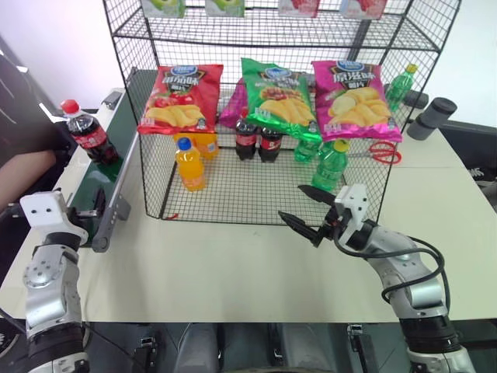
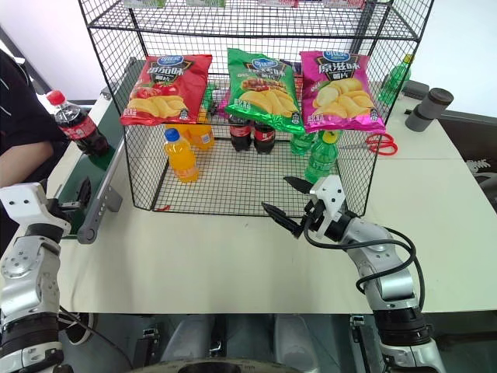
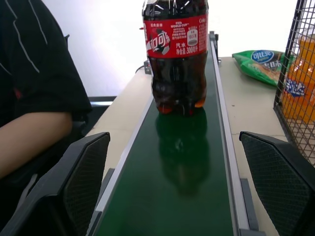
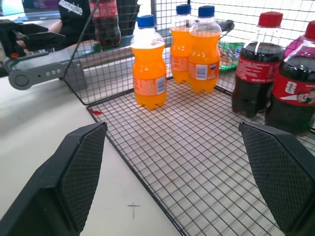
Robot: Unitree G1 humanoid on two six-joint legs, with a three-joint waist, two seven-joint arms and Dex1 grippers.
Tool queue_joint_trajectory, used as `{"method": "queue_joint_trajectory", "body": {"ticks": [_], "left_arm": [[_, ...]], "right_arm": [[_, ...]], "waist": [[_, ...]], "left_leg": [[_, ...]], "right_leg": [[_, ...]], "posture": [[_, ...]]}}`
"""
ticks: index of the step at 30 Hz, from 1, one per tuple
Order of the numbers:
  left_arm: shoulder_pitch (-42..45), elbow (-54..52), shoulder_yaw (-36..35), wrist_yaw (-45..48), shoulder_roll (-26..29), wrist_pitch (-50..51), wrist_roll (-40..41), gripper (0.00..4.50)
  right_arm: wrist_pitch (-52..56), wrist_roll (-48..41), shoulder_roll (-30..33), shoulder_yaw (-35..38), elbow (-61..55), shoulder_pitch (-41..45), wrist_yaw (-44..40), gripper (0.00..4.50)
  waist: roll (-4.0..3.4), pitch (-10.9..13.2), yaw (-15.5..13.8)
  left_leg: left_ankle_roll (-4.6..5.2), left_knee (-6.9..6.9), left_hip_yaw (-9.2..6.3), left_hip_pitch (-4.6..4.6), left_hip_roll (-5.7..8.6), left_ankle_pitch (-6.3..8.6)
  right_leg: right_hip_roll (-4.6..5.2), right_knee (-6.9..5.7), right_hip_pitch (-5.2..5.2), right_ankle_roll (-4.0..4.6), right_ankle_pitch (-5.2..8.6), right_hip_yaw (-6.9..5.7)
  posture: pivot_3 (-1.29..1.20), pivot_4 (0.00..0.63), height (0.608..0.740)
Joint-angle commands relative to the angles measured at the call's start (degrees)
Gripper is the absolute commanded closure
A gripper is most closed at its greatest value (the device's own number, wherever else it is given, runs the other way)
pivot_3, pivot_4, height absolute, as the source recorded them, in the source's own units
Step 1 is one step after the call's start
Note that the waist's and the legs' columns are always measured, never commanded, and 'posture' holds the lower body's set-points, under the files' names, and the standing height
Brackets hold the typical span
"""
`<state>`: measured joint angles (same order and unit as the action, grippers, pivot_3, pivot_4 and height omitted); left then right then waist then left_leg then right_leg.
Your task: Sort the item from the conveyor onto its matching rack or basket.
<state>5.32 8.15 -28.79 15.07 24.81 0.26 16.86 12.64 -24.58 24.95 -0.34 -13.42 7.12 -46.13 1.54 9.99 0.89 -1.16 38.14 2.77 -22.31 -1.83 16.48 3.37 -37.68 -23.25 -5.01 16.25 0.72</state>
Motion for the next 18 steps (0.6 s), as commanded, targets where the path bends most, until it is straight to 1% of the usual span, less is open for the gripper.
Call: {"method": "queue_joint_trajectory", "body": {"ticks": [1, 18], "left_arm": [[0.67, -0.32, -0.77, -0.6, 0.67, -1.88, -0.08, 0.0], [0.64, -0.31, -1.21, -2.24, 0.64, -1.53, 0.81, 0.0]], "right_arm": [[1.02, -2.65, 0.04, -0.5, -4.46, -0.11, -1.24, 0.05], [-0.65, -1.21, -0.46, -1.55, -2.66, -0.37, -1.82, 0.05]], "waist": [[0.0, 0.0, -0.02], [0.02, -0.01, -0.08]], "left_leg": [[0.0, 0.0, 0.0, 0.0, 0.0, 0.0], [0.0, 0.0, -0.01, 0.0, 0.01, 0.0]], "right_leg": [[0.0, 0.0, 0.0, 0.0, 0.0, 0.0], [0.04, 0.0, 0.0, 0.0, 0.0, -0.01]], "posture": [[0.0, 0.15, 0.74], [0.0, 0.15, 0.74]]}}
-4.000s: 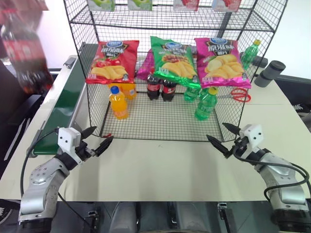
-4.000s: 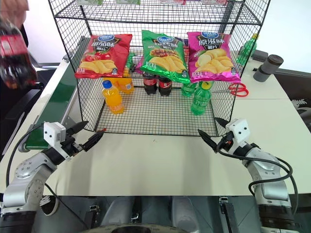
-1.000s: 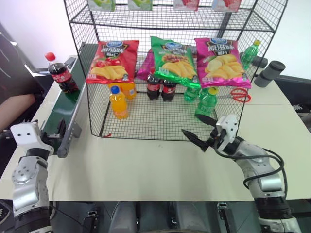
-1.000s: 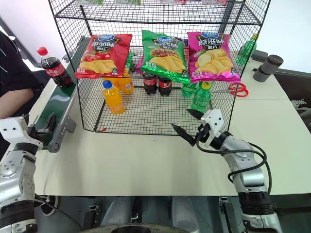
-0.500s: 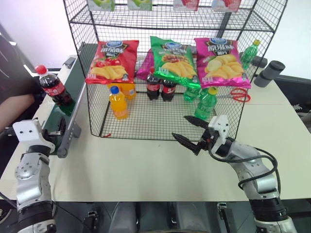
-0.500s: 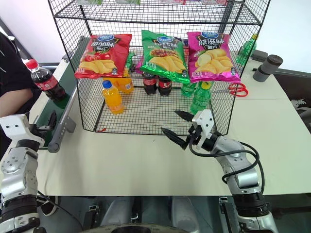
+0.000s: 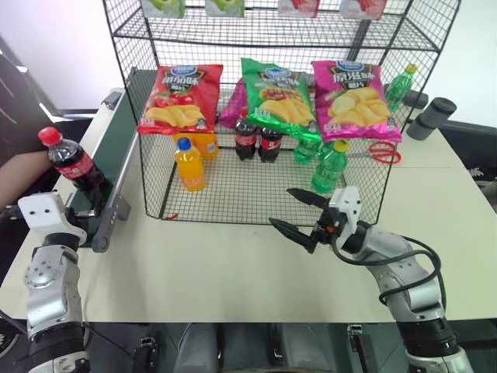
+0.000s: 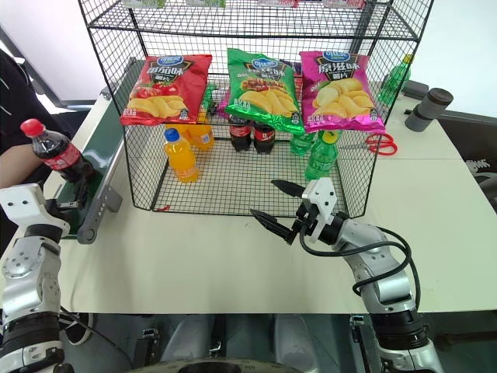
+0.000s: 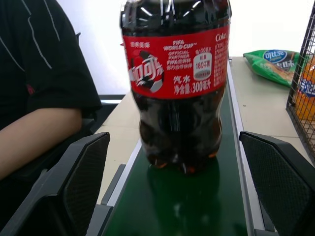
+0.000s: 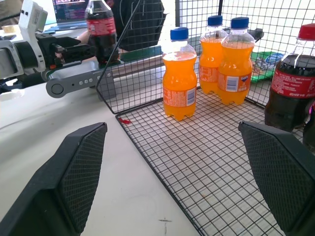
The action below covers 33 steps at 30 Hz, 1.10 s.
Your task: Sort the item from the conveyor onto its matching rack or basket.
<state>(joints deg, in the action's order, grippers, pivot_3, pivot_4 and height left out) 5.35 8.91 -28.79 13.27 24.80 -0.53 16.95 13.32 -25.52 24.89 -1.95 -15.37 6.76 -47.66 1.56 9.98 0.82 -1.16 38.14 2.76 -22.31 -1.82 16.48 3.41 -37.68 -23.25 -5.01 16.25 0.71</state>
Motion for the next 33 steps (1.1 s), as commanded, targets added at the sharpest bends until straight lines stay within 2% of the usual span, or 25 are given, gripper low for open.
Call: {"method": "queue_joint_trajectory", "body": {"ticks": [1, 8, 11, 12, 13, 16, 20, 23, 26, 29, 31, 33], "left_arm": [[0.63, -1.03, -1.25, -0.46, 0.68, -0.71, 0.73, 0.0], [0.5, -0.58, -1.65, -0.84, 0.89, -0.35, 0.75, 0.0], [0.16, -0.71, -1.73, -0.73, 0.8, -0.45, 1.0, 0.84], [0.06, -0.77, -1.73, -0.73, 0.83, -0.51, 0.89, 1.33], [-0.06, -0.87, -1.69, -0.68, 0.88, -0.6, 0.81, 1.63], [-0.88, -3.55, -2.3, 1.85, 1.59, -1.85, 2.41, 1.64], [-0.86, -9.22, -4.08, 9.08, 4.21, 0.73, 9.94, 1.64], [-2.4, -17.13, -3.65, 18.05, 10.08, 7.91, 17.88, 1.64], [-4.59, -23.36, -3.36, 22.96, 13.68, 16.41, 26.3, 1.64], [-7.69, -31.07, 0.03, 28.04, 18.41, 27.38, 35.28, 1.64], [-7.8, -33.57, 2.32, 28.95, 19.73, 30.7, 37.06, 1.64], [-5.72, -36.83, 9.05, 30.52, 19.73, 34.3, 38.14, 1.64]], "right_arm": [[-1.38, -0.24, -0.45, 0.03, -0.65, 0.01, -0.3, 0.05], [-2.03, 0.23, -0.46, -0.1, -0.17, -0.43, -0.48, 0.05], [-2.32, 0.33, -0.51, -0.12, 0.12, -0.31, -0.52, 0.0], [-2.4, 0.35, -0.52, -0.14, 0.2, -0.27, -0.52, 0.0], [-2.47, 0.38, -0.53, -0.16, 0.27, -0.23, -0.53, 0.0], [-2.59, 0.44, -0.46, -0.15, 0.45, 0.06, -0.69, 0.0], [-2.1, 0.17, -0.14, -0.06, 0.03, 0.71, -1.05, 0.0], [-0.56, -0.96, 0.15, -0.18, -0.95, 1.96, -1.62, 0.0], [2.22, -3.16, 0.1, 0.03, -2.08, 2.99, -1.75, 0.0], [6.93, -6.7, 0.37, 0.21, -3.73, 4.02, -1.79, 0.0], [8.66, -8.05, 0.21, 0.51, -4.45, 4.41, -1.28, 0.0], [11.22, -10.05, -0.45, 1.0, -5.6, 5.12, 0.31, 0.0]], "waist": [[0.0, 0.0, -0.03], [0.0, 0.0, -0.03], [0.0, 0.0, -0.04], [0.0, 0.0, -0.04], [0.0, 0.0, -0.05], [0.01, 0.0, -0.04], [0.26, 0.02, -0.08], [0.37, 0.03, 0.09], [0.23, 0.01, 0.13], [0.16, 0.05, 0.38], [0.15, 0.06, 0.33], [0.11, 0.08, 0.2]], "left_leg": [[0.0, 0.0, 0.0, 0.0, 0.0, 0.0], [0.0, 0.0, 0.0, 0.0, 0.0, 0.0], [0.0, 0.0, 0.0, 0.0, 0.0, 0.0], [0.0, 0.0, 0.0, 0.0, 0.0, 0.0], [0.0, 0.0, 0.0, 0.0, 0.0, 0.0], [0.0, 0.0, 0.0, 0.0, 0.0, 0.0], [0.0, 0.0, -0.05, -0.08, -0.01, 0.0], [-0.01, 0.0, -0.07, -0.11, -0.01, 0.0], [-0.03, -0.05, -0.08, -0.13, 0.0, 0.01], [-0.03, -0.12, -0.06, -0.12, 0.0, 0.01], [-0.03, -0.17, -0.07, -0.12, 0.0, 0.01], [-0.03, -0.17, -0.09, -0.12, -0.01, 0.01]], "right_leg": [[0.0, 0.0, 0.0, 0.0, 0.0, 0.0], [0.0, 0.0, 0.0, 0.0, 0.0, 0.0], [0.0, 0.0, 0.0, 0.0, 0.0, 0.0], [0.0, 0.0, 0.0, 0.0, 0.0, 0.0], [0.0, 0.0, 0.0, 0.0, 0.0, 0.0], [0.0, 0.0, 0.0, 0.0, 0.0, 0.0], [0.01, 0.0, -0.07, 0.01, 0.0, -0.03], [0.05, 0.02, -0.09, 0.02, 0.0, -0.04], [0.14, 0.09, -0.09, 0.04, 0.01, -0.04], [0.17, 0.19, -0.08, 0.05, 0.02, -0.03], [0.17, 0.22, -0.09, 0.05, 0.02, -0.03], [0.16, 0.21, -0.1, 0.08, 0.03, -0.05]], "posture": [[0.0, 0.15, 0.74], [0.0, 0.15, 0.74], [0.0, 0.15, 0.74], [0.0, 0.15, 0.74], [0.0, 0.15, 0.74], [0.0, 0.15, 0.74], [0.0, 0.15, 0.74], [0.0, 0.15, 0.74], [0.0, 0.15, 0.74], [0.0, 0.15, 0.74], [0.0, 0.15, 0.74], [0.0, 0.15, 0.74]]}}
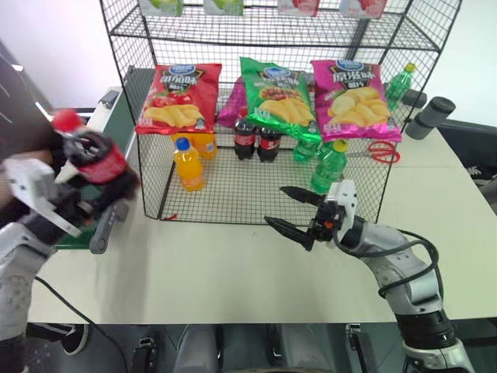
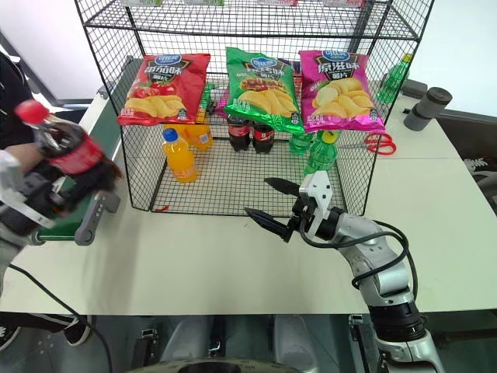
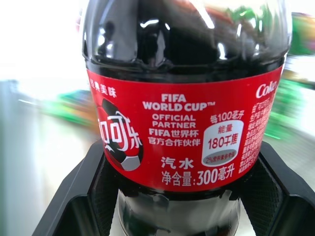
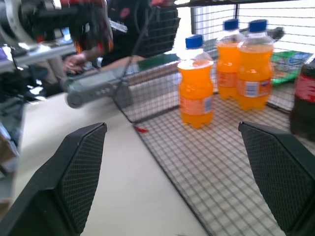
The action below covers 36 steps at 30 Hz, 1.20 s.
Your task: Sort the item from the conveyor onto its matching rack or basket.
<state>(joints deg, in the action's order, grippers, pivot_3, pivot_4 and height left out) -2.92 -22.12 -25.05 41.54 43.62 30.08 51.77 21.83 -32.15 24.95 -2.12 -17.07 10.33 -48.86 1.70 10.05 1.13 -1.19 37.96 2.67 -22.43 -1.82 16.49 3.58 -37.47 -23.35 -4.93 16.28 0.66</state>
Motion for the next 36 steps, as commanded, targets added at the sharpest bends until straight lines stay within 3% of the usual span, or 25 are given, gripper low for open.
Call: {"method": "queue_joint_trajectory", "body": {"ticks": [1, 7, 13, 33, 36], "left_arm": [[3.57, -6.62, 8.37, 3.46, 0.74, 4.35, 2.67, 1.64], [13.54, -1.98, 25.32, 8.44, -5.45, 3.22, -5.77, 1.64], [20.61, 5.62, 32.63, 14.6, -9.84, -1.24, -13.39, 1.64], [25.28, 7.71, 36.0, 19.95, -13.85, -4.2, -20.47, 1.64], [25.25, 7.68, 36.09, 20.25, -13.94, -4.41, -21.19, 1.64]], "right_arm": [[3.75, -4.19, -0.64, 1.23, -4.39, 1.74, 2.0, 0.0], [8.44, -5.1, -0.73, -0.6, -6.3, 1.43, 3.77, 0.0], [12.57, -8.69, -1.67, -0.24, -8.55, 0.74, 5.53, 0.0], [15.31, -11.62, -2.72, -2.93, -8.84, 1.52, 6.44, 0.0], [15.96, -12.58, -2.65, -2.87, -9.0, 1.31, 6.05, 0.82]], "waist": [[-0.04, 0.03, -0.28], [-0.05, 0.03, -0.37], [-0.06, 0.03, -0.2], [-0.06, 0.03, -0.36], [-0.06, 0.03, -0.37]], "left_leg": [[0.0, 0.0, 0.0, 0.0, 0.01, 0.0], [0.01, 0.03, 0.03, -0.01, 0.07, -0.01], [0.05, 0.06, 0.08, -0.02, 0.02, -0.01], [0.06, 0.15, 0.02, -0.06, -0.06, -0.01], [0.06, 0.15, 0.02, -0.06, -0.06, -0.01]], "right_leg": [[0.0, -0.01, 0.01, 0.07, 0.04, 0.0], [-0.03, 0.01, 0.03, 0.02, 0.0, 0.01], [-0.33, 0.0, 0.0, -0.04, -0.03, 0.07], [-0.68, -0.03, -0.01, -0.06, -0.03, 0.16], [-0.69, -0.04, -0.01, -0.07, -0.03, 0.16]], "posture": [[0.0, 0.15, 0.74], [0.0, 0.15, 0.74], [0.0, 0.15, 0.74], [0.0, 0.15, 0.74], [0.0, 0.15, 0.74]]}}
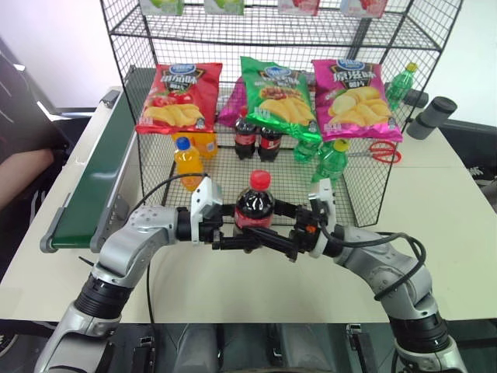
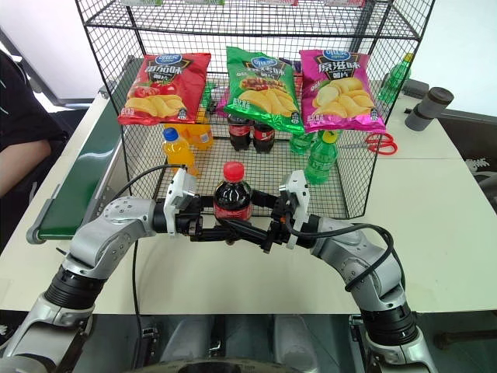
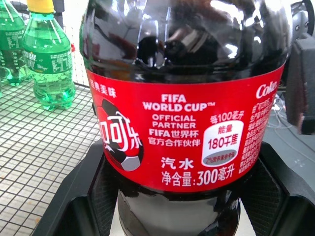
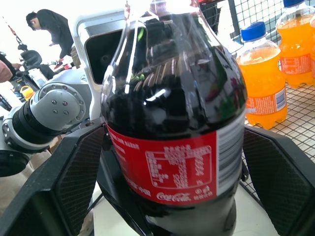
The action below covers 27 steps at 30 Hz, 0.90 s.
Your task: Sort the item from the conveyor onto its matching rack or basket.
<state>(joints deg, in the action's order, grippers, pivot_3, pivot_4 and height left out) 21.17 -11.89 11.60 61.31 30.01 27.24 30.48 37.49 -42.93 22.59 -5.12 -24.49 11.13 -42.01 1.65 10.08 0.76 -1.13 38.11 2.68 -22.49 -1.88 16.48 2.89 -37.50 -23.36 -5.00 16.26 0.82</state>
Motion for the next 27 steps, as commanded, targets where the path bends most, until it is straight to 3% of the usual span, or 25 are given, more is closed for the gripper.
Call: {"method": "queue_joint_trajectory", "body": {"ticks": [1, 2, 5, 7, 9, 15, 19, 23, 27], "left_arm": [[1.09, -2.59, -0.53, 0.59, -0.33, -1.63, -0.03, 1.64], [1.05, -2.58, -0.4, 0.75, -0.29, -1.41, -0.06, 1.64], [0.92, -2.58, -0.17, 1.25, -0.18, -0.42, 0.37, 1.64], [1.06, -2.17, -0.19, 0.93, -0.12, 0.96, 0.62, 0.59], [1.1, -2.0, -0.27, 0.6, -0.15, 1.46, 0.41, 0.1], [-3.02, -1.92, -4.7, -1.65, 1.63, -1.14, -0.64, 0.1], [-9.1, 0.63, -10.78, -6.44, 1.92, -9.08, -4.57, 0.1], [-14.43, 3.87, -15.24, -13.91, -2.14, -19.25, -9.04, 0.1], [-17.89, 1.59, -17.31, -18.0, -5.5, -20.98, -8.28, 0.1]], "right_arm": [[0.37, -1.96, -0.28, 0.18, -1.69, 0.41, -0.85, 1.31], [0.17, -1.8, -0.35, 0.2, -1.83, 0.3, -0.72, 1.5], [-0.56, -0.85, -0.47, 0.04, -2.19, 0.08, -0.27, 1.5], [-0.91, -0.73, -0.92, 0.19, -2.17, 0.18, 0.19, 1.5], [-1.0, -0.85, -1.23, 0.36, -2.14, 0.25, 0.48, 1.5], [-6.86, 5.34, -3.15, 1.04, 1.23, 1.71, 2.99, 1.5], [-15.93, 15.65, -4.08, -1.32, 8.46, 3.46, 4.87, 1.5], [-26.55, 23.24, -9.64, -2.39, 19.2, 5.81, 8.85, 1.5], [-36.0, 29.92, -13.95, -3.1, 29.86, 9.77, 12.0, 1.5]], "waist": [[0.0, 0.0, 0.0], [0.0, 0.0, -0.01], [0.0, 0.0, 0.0], [0.0, 0.0, 0.0], [0.0, 0.0, 0.0], [0.0, 0.0, 0.26], [-0.01, 0.0, 0.25], [-0.01, 0.0, 0.07], [-0.02, 0.01, 0.08]], "left_leg": [[0.0, 0.0, 0.0, 0.0, 0.0, 0.0], [0.0, 0.0, 0.0, 0.0, 0.0, 0.0], [0.0, 0.0, 0.0, 0.0, 0.0, 0.0], [0.0, 0.0, 0.0, 0.0, 0.0, 0.0], [0.0, 0.0, 0.0, 0.0, 0.0, 0.0], [0.0, 0.0, 0.0, 0.01, -0.01, 0.0], [0.0, 0.0, 0.02, 0.03, -0.05, 0.0], [0.0, 0.0, 0.04, 0.03, -0.05, 0.0], [-0.01, 0.0, 0.11, 0.0, -0.03, 0.0]], "right_leg": [[0.0, 0.0, 0.0, 0.0, 0.0, 0.0], [0.0, 0.0, 0.0, 0.0, 0.0, 0.0], [0.0, 0.0, 0.0, 0.0, 0.0, 0.0], [0.0, 0.0, 0.0, 0.0, 0.0, 0.0], [0.0, 0.0, 0.0, 0.0, 0.0, 0.0], [-0.01, -0.01, -0.01, 0.0, 0.0, 0.01], [-0.02, -0.03, -0.04, 0.0, 0.0, 0.03], [0.0, -0.04, -0.04, 0.0, 0.0, 0.02], [0.11, -0.05, -0.08, -0.01, -0.01, 0.03]], "posture": [[0.0, 0.15, 0.74], [0.0, 0.15, 0.74], [0.0, 0.15, 0.74], [0.0, 0.15, 0.74], [0.0, 0.15, 0.74], [0.0, 0.15, 0.74], [0.0, 0.15, 0.74], [0.0, 0.15, 0.74], [0.0, 0.15, 0.74]]}}
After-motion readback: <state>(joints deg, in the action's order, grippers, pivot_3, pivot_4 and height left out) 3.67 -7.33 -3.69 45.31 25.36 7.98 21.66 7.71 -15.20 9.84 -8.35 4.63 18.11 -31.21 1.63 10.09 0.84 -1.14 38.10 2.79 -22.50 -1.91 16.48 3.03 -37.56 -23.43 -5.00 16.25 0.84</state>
